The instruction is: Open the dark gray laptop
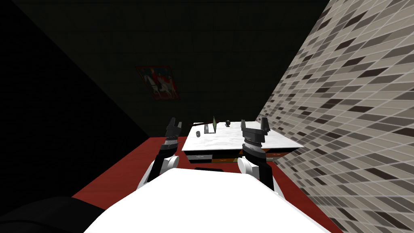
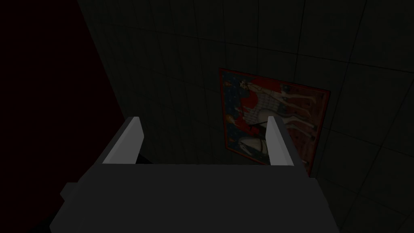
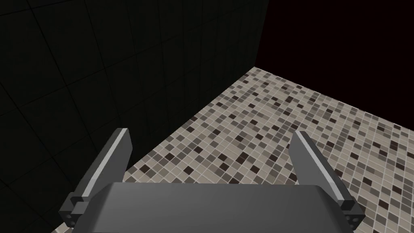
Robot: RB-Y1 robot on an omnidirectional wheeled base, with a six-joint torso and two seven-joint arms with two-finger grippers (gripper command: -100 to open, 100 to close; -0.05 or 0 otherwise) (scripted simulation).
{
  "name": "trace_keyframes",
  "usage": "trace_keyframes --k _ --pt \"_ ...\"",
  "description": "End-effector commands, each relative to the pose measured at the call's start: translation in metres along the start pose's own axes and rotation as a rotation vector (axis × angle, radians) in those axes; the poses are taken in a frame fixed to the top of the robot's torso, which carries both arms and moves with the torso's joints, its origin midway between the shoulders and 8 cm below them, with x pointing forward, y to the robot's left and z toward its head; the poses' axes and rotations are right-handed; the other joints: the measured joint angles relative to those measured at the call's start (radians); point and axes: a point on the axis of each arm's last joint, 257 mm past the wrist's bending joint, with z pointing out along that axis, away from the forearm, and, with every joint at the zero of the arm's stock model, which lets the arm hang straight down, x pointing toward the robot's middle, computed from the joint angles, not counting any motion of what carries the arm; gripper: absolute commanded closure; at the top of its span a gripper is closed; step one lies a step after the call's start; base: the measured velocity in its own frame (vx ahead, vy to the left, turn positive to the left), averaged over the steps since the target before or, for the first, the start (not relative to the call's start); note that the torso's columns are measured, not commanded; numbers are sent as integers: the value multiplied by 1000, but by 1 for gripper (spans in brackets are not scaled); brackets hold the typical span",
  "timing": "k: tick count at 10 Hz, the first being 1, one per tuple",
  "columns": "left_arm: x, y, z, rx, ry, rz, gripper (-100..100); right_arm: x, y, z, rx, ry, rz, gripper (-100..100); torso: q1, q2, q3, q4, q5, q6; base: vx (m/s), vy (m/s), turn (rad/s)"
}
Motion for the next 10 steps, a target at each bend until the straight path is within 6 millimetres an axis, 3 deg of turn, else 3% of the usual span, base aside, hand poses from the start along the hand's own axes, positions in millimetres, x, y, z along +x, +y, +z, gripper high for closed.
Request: trace_keyframes --k 1,9,10 --pt "0 0 0 0 0 0 0 0 0 0 0 0 0 0 0 40 -82 41 0 0 0 0 0" --pt "0 0 0 0 0 0 0 0 0 0 0 0 0 0 0 618 -1234 617 0 0 0 0 0" --pt "3 6 1 -14 33 28 -100 0 0 0 0 0 0 0 0 691 -1382 691 0 0 2 -20 -42"
